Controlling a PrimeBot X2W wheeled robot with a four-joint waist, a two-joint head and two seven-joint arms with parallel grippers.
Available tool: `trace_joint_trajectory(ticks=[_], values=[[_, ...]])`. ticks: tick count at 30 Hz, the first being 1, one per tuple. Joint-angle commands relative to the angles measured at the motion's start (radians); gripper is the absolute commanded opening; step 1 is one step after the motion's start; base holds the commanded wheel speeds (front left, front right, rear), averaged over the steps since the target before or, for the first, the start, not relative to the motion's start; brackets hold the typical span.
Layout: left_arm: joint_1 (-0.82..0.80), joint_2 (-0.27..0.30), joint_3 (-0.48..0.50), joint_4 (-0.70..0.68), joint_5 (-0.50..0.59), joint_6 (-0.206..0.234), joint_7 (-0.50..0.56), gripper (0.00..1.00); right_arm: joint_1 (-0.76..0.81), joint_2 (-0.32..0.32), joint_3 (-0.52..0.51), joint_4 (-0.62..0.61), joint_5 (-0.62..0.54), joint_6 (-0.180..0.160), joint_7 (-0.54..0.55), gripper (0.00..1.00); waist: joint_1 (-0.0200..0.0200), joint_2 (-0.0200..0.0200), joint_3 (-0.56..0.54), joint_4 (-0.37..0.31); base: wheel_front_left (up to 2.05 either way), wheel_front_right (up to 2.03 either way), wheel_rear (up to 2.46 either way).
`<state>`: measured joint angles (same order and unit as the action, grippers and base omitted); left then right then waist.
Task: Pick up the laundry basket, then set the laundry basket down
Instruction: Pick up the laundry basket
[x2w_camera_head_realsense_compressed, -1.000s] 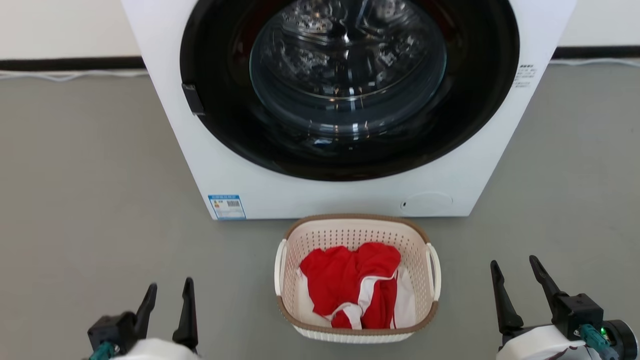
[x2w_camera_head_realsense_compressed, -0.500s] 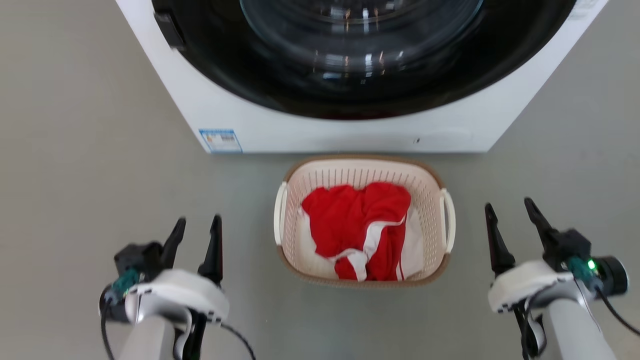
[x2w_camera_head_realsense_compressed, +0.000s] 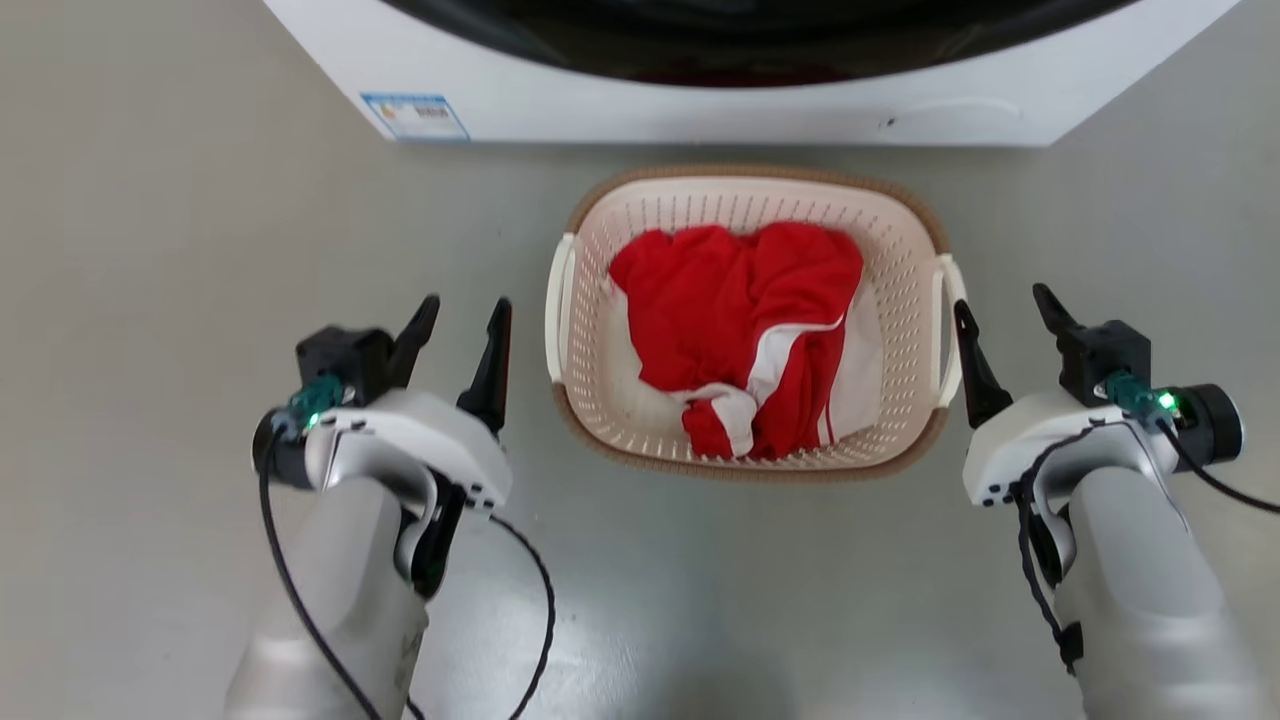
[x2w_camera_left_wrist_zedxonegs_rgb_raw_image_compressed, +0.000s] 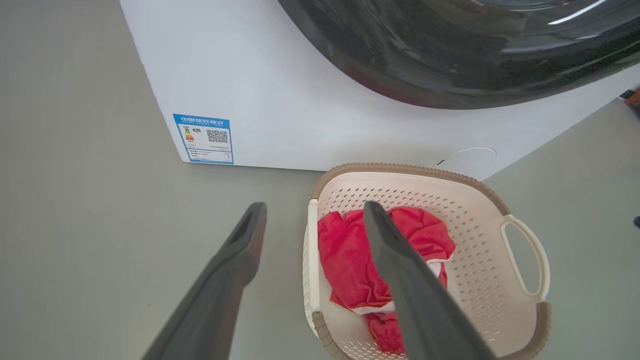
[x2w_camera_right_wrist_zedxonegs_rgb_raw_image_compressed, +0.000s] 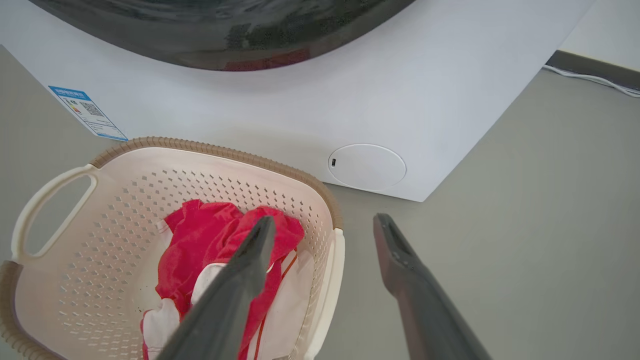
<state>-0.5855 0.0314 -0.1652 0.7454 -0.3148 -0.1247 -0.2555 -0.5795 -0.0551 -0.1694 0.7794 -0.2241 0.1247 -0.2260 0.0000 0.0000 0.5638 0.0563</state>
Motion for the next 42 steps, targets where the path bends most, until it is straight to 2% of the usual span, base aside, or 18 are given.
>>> trace_joint_trajectory(ticks=[1,9,20,42], values=[[-0.031,0.019,0.011,-0.002,-0.013,-0.006,-0.006,1.00,-0.020,0.005,0.011,0.006,-0.010,0.006,-0.001,1.00,0.0000,0.0000,0.046,0.005,0.00,0.00,0.00],[-0.128,0.019,-0.025,0.058,-0.016,-0.006,-0.006,1.00,-0.095,0.005,-0.012,0.083,-0.018,0.006,-0.021,1.00,0.0000,0.0000,0.135,-0.008,0.00,0.00,0.00],[-0.175,0.019,-0.024,0.082,0.007,-0.006,-0.006,1.00,-0.144,0.005,-0.031,0.143,-0.003,0.006,-0.035,1.00,0.0000,0.0000,0.188,-0.034,0.00,0.00,0.00],[-0.244,0.041,-0.002,0.147,0.027,-0.006,-0.006,1.00,-0.164,0.005,0.027,0.091,0.070,0.006,-0.036,1.00,0.0000,0.0000,0.288,-0.072,0.00,0.00,0.00]])
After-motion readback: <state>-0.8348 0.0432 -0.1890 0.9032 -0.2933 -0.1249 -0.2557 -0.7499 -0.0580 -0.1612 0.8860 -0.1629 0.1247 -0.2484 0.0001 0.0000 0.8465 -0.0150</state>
